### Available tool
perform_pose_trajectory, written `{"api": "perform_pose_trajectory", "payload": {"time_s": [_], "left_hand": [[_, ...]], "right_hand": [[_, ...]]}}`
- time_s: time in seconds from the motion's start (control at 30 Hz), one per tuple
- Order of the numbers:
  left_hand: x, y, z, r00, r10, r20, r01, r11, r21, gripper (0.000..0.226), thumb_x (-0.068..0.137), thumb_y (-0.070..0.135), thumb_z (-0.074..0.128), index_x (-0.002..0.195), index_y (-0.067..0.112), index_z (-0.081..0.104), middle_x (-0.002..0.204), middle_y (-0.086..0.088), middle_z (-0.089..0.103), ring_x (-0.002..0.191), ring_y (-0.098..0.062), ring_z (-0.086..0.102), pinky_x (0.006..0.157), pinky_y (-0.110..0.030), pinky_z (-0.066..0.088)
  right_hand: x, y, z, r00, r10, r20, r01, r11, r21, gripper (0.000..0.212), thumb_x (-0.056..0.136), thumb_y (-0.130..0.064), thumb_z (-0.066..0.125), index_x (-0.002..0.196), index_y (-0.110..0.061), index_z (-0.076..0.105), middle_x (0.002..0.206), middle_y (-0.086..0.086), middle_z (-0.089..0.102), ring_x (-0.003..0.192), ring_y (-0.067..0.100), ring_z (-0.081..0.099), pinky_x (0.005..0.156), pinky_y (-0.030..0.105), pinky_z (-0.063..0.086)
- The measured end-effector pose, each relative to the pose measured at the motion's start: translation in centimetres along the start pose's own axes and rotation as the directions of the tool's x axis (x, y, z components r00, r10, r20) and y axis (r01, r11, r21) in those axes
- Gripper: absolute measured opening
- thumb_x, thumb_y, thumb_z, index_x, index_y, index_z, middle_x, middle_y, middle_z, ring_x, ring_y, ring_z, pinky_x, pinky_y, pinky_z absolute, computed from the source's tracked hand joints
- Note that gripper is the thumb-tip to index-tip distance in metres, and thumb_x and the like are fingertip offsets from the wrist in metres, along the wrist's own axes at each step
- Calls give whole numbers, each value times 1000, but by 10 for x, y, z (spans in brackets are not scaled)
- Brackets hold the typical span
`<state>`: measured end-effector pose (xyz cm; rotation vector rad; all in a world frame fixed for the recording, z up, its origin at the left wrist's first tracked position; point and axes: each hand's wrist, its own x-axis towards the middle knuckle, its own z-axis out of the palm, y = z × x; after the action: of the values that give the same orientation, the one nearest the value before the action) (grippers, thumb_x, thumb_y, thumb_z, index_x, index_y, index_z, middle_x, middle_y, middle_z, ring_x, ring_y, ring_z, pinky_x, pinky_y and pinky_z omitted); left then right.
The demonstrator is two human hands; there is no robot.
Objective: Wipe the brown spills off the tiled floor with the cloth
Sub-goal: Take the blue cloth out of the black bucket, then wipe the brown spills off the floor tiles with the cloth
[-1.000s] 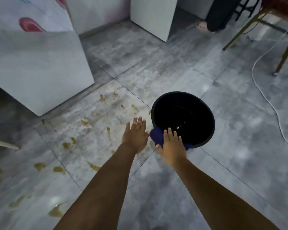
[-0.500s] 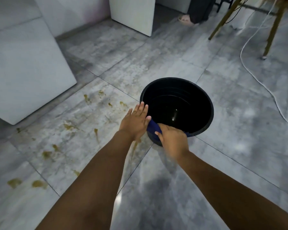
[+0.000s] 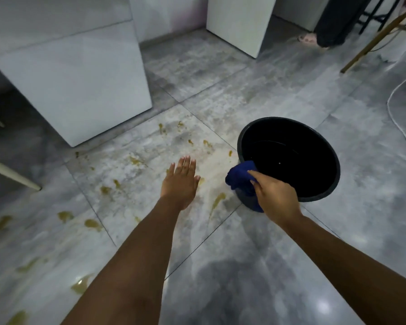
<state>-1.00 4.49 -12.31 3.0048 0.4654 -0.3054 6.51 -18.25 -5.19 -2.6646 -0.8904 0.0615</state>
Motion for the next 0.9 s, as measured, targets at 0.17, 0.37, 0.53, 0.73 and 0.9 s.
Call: {"api": "perform_pose_trajectory", "payload": {"time_s": [0.17, 0.37, 0.53, 0.73, 0.9], "left_hand": [[-46, -36, 27, 982, -189, 8, 189, 980, -63, 57, 102, 37, 4, 149, 9, -12, 160, -9, -12, 146, -22, -13, 119, -39, -4], [-114, -94, 82, 879, -473, 58, 477, 869, -136, 58, 103, 38, 6, 150, 9, -11, 159, -9, -13, 146, -23, -14, 119, -40, -5], [-189, -121, 140, 705, -703, 89, 705, 683, -190, 60, 93, 42, -13, 144, 10, -20, 158, -10, -15, 143, -22, -20, 117, -40, -11], [-278, -96, 207, 496, -861, 116, 855, 459, -242, 64, 89, 43, -14, 144, 10, -18, 150, -8, -25, 138, -20, -26, 114, -39, -19], [-332, -61, 264, 355, -932, 74, 899, 318, -301, 59, 101, 38, 15, 149, 5, 11, 157, -14, 7, 146, -26, -1, 116, -39, -10]], "right_hand": [[17, -37, 16, 970, -221, -102, 224, 974, 18, 21, 92, -10, 58, 110, -12, 68, 77, 8, 71, 63, 29, 66, 55, 37, 51], [37, -100, 96, 952, -301, 57, 288, 943, 166, 28, 96, -13, 51, 121, -18, 63, 79, 8, 70, 64, 25, 61, 57, 32, 45], [27, -150, 181, 866, -468, 178, 424, 874, 239, 30, 96, -15, 50, 123, -16, 63, 74, 8, 67, 59, 25, 57, 49, 30, 39], [-26, -200, 250, 630, -754, 188, 683, 653, 329, 35, 82, -7, 60, 117, -6, 66, 86, 10, 73, 58, 26, 65, 49, 25, 47], [-85, -192, 296, 157, -958, 239, 877, 247, 413, 32, 86, -25, 52, 105, -9, 73, 119, 10, 67, 109, 25, 64, 82, 42, 57]]}}
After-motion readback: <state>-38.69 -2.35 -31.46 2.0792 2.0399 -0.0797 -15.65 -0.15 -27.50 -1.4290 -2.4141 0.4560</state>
